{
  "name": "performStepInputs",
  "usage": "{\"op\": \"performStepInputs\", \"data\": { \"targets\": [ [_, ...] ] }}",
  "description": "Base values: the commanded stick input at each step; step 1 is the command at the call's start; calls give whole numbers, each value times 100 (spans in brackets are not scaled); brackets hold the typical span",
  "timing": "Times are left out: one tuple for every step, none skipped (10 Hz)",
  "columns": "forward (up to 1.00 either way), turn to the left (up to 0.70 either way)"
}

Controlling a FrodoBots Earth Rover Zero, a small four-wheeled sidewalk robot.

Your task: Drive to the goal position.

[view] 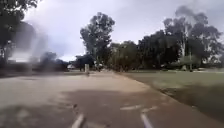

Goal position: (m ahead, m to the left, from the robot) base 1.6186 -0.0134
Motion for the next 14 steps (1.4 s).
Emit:
{"op": "performStepInputs", "data": {
  "targets": [
    [70,0],
    [70,0],
    [70,0],
    [70,0],
    [70,0],
    [70,0],
    [70,0],
    [70,0],
    [70,0],
    [70,0],
    [70,0],
    [70,0],
    [70,0],
    [70,0]
  ]
}}
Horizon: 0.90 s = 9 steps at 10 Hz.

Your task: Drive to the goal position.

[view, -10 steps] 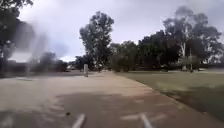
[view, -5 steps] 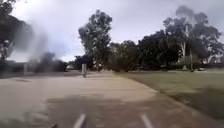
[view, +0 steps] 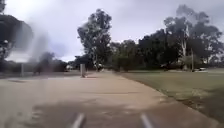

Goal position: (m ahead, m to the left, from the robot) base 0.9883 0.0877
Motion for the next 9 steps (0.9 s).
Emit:
{"op": "performStepInputs", "data": {
  "targets": [
    [70,0],
    [70,0],
    [70,0],
    [70,0],
    [70,0],
    [54,0],
    [30,0],
    [11,0],
    [6,0]
  ]
}}
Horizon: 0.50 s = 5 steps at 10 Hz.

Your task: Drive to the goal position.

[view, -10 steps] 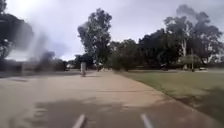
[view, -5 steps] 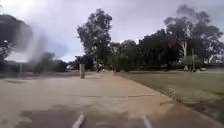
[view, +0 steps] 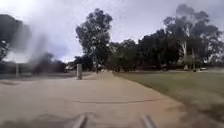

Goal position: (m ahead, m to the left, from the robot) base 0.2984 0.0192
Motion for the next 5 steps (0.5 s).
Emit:
{"op": "performStepInputs", "data": {
  "targets": [
    [0,0],
    [0,0],
    [0,0],
    [0,0],
    [0,0]
  ]
}}
